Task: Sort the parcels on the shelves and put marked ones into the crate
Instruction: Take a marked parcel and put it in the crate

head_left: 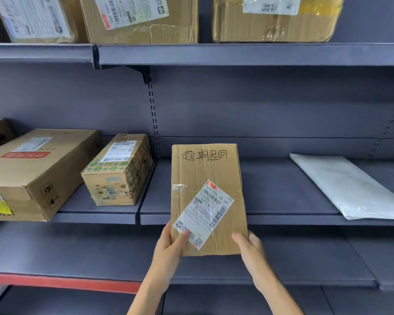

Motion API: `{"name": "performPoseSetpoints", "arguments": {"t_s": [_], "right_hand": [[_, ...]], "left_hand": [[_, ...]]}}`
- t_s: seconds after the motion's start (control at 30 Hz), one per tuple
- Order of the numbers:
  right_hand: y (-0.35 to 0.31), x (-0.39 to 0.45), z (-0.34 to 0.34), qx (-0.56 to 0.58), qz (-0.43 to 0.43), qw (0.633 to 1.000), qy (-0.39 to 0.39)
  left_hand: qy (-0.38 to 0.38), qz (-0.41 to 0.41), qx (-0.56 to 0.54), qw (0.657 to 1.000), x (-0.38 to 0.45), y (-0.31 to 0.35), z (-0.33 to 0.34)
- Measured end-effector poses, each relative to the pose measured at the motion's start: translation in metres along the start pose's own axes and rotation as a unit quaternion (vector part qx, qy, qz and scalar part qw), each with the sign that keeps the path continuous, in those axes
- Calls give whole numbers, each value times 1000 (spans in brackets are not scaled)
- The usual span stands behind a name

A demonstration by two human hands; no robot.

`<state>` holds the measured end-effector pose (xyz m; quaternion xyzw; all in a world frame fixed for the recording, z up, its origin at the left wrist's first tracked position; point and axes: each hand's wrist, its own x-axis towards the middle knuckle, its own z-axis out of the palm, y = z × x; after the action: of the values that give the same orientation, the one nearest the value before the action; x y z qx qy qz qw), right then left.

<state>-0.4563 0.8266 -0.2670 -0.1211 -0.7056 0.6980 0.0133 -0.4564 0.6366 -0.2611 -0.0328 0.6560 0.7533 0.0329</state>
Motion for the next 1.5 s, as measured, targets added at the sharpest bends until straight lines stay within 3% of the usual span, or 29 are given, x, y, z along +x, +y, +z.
{"name": "performPoseSetpoints", "arguments": {"t_s": [0.43, 0.8, 0.93, 1.23, 1.5], "right_hand": [[35, -60, 81, -80, 12, 996, -38], [79, -130, 161, -55, 64, 994, 76], [92, -146, 164, -20, 77, 993, 91], [130, -161, 144, -62, 126, 986, 86], [196, -181, 130, -119, 207, 970, 40]], "left_hand": [[92, -31, -3, 995, -69, -16, -88], [37, -89, 28, 995, -92, -31, -184], [4, -119, 16, 993, -101, -47, -193], [-10, -213, 8, 977, -120, -83, -189], [50, -304, -13, 951, -153, -136, -184]]}}
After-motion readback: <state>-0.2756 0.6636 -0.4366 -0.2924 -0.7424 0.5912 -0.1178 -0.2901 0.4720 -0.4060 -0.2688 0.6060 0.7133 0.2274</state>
